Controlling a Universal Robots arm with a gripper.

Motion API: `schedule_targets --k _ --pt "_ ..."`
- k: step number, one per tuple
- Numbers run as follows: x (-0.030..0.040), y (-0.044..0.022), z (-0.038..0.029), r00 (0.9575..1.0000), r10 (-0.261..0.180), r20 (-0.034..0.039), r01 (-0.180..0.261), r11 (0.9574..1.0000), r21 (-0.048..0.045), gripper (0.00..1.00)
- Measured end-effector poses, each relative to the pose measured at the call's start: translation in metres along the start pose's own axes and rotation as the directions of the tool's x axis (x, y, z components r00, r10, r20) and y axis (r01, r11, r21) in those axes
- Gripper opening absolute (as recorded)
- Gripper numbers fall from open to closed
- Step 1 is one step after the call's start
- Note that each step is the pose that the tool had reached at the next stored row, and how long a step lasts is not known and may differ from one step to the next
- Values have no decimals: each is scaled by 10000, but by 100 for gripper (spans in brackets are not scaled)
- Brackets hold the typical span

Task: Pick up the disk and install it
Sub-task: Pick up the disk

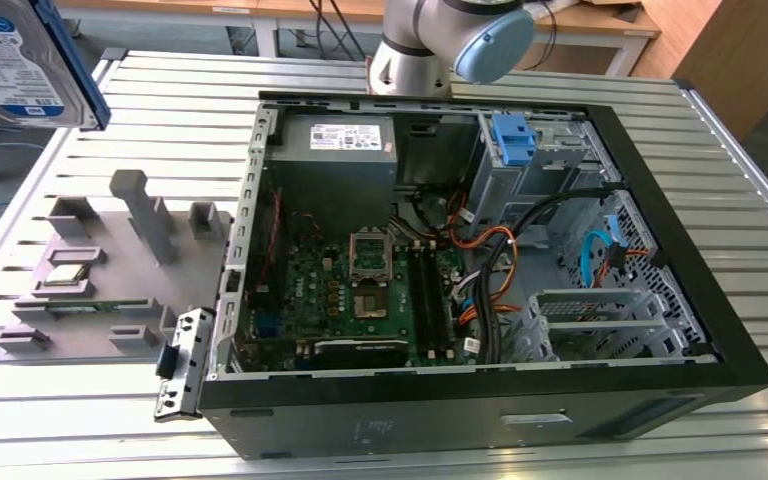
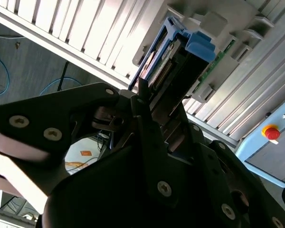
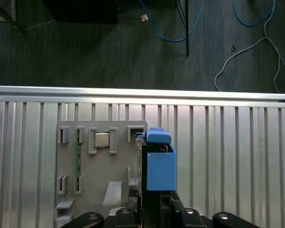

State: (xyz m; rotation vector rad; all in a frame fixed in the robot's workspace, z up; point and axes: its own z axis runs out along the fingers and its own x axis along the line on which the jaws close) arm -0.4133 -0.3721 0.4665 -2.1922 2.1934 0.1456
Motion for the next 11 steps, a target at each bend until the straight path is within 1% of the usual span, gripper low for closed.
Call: schedule_targets --k 6,11 --pt "-7 3 -74 10000 0 2 0 10000 1 35" --pt "-8 3 -82 10000 -1 2 1 10000 2 35"
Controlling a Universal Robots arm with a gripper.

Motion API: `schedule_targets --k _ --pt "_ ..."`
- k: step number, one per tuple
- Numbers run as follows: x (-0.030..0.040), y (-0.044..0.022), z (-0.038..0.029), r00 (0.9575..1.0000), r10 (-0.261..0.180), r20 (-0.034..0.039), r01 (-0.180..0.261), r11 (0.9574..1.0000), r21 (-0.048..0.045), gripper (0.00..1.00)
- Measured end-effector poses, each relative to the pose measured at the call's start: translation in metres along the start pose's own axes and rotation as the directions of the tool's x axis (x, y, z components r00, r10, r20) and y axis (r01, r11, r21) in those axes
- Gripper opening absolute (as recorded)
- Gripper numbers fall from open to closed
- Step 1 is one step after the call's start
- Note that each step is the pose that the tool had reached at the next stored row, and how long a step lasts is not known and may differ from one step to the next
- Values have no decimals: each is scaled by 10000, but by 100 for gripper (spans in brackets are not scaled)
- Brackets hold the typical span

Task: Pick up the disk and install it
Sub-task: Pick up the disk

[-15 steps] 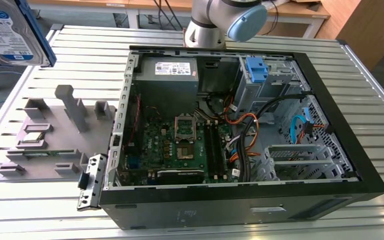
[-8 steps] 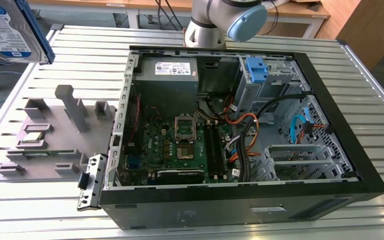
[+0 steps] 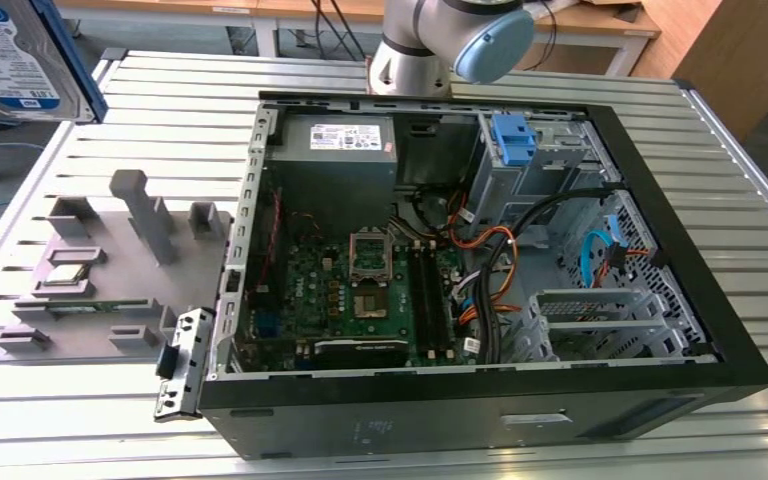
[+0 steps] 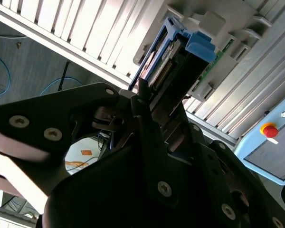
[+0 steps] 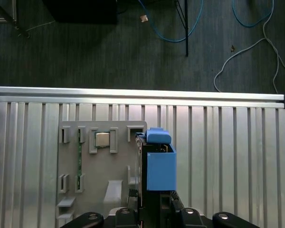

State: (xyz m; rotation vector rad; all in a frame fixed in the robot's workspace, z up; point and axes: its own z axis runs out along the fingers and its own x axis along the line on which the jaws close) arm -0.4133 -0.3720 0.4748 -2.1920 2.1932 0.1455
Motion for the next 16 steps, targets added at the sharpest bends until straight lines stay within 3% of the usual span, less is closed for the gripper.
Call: schedule_targets --k 8,16 --pt "0 -10 -4 10000 -1 -2 1 10000 -4 35" --pt "0 -112 -6 10000 1 -1 -1 10000 -2 35"
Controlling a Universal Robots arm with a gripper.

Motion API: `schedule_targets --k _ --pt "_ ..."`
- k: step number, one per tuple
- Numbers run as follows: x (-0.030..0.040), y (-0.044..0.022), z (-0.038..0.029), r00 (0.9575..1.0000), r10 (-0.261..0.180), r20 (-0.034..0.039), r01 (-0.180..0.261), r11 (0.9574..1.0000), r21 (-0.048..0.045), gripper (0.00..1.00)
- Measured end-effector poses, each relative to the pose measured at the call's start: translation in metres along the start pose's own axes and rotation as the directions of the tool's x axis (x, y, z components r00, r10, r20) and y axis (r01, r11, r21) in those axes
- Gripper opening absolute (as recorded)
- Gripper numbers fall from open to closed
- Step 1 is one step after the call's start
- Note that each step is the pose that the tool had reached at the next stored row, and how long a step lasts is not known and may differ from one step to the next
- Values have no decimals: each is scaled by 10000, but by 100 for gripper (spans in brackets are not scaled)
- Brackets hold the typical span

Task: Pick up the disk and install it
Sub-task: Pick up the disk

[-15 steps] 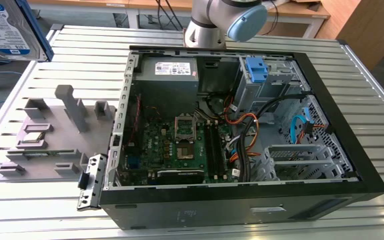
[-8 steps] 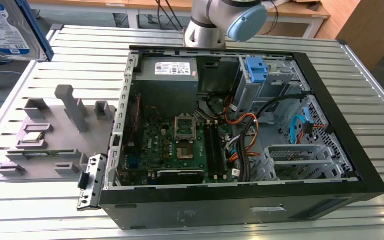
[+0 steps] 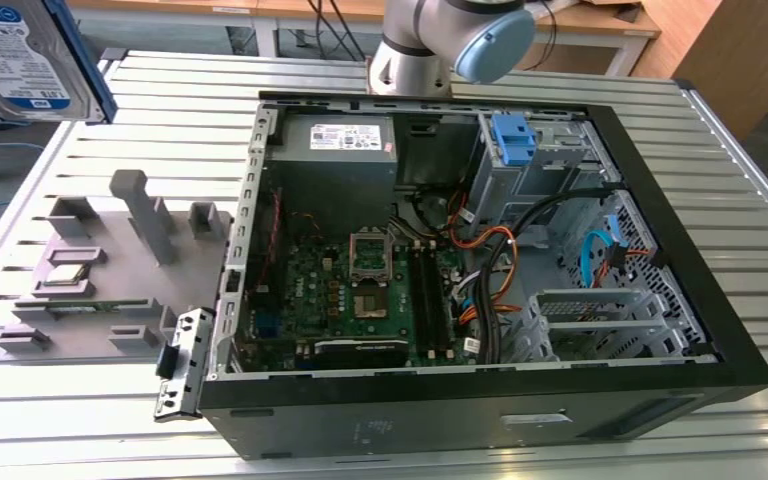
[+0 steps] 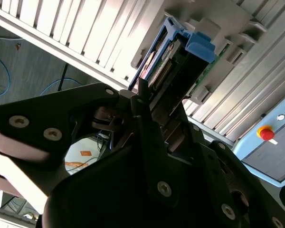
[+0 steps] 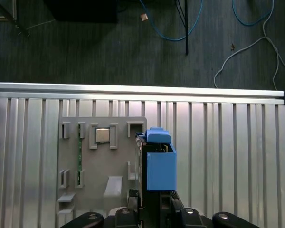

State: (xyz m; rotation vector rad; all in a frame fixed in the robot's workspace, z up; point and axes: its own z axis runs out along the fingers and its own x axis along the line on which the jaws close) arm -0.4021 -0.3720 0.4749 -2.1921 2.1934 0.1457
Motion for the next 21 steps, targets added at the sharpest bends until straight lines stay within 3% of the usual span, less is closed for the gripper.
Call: schedule_targets --k 21 --pt "4 -387 -16 10000 1 0 -1 10000 -12 35"
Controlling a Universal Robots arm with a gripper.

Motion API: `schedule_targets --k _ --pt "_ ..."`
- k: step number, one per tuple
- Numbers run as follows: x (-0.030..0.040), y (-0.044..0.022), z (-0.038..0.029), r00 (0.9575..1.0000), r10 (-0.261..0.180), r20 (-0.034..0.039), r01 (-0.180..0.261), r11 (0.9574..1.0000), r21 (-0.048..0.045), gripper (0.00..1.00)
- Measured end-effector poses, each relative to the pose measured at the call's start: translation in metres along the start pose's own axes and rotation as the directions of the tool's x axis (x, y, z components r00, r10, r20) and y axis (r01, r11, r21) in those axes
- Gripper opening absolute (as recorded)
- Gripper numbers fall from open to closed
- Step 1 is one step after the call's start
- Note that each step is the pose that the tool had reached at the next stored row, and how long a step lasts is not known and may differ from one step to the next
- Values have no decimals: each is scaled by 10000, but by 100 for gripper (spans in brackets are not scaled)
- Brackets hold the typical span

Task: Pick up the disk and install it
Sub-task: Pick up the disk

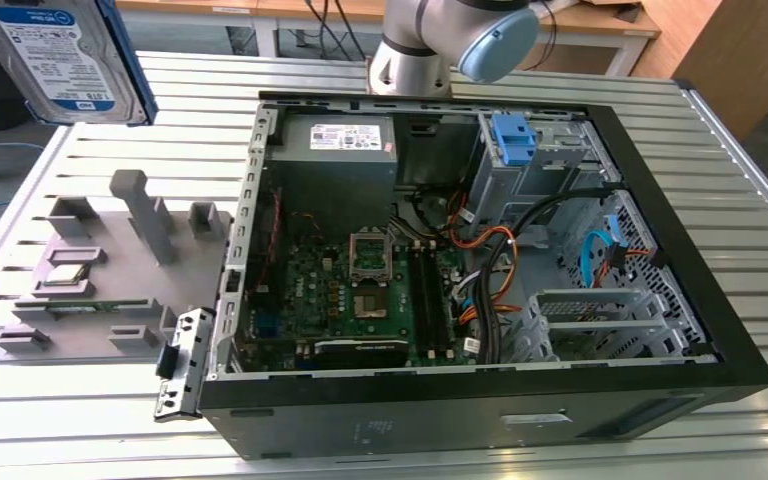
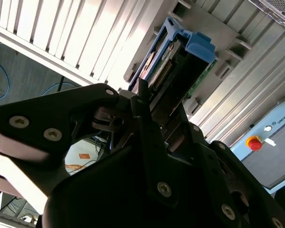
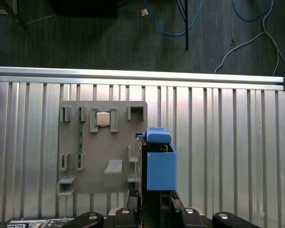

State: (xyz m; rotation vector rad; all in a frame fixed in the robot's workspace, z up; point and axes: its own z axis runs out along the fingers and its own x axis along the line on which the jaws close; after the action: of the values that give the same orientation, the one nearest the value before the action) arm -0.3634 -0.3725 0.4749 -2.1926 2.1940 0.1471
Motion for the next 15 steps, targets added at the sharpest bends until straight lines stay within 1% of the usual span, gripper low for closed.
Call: schedule_targets --k 7,11,15 --pt "4 -116 -5 10000 -1 0 1 10000 -4 35" --pt "3 -121 -9 10000 1 1 -1 10000 -3 35" --pt "0 -120 -46 10000 0 0 0 10000 -3 35"
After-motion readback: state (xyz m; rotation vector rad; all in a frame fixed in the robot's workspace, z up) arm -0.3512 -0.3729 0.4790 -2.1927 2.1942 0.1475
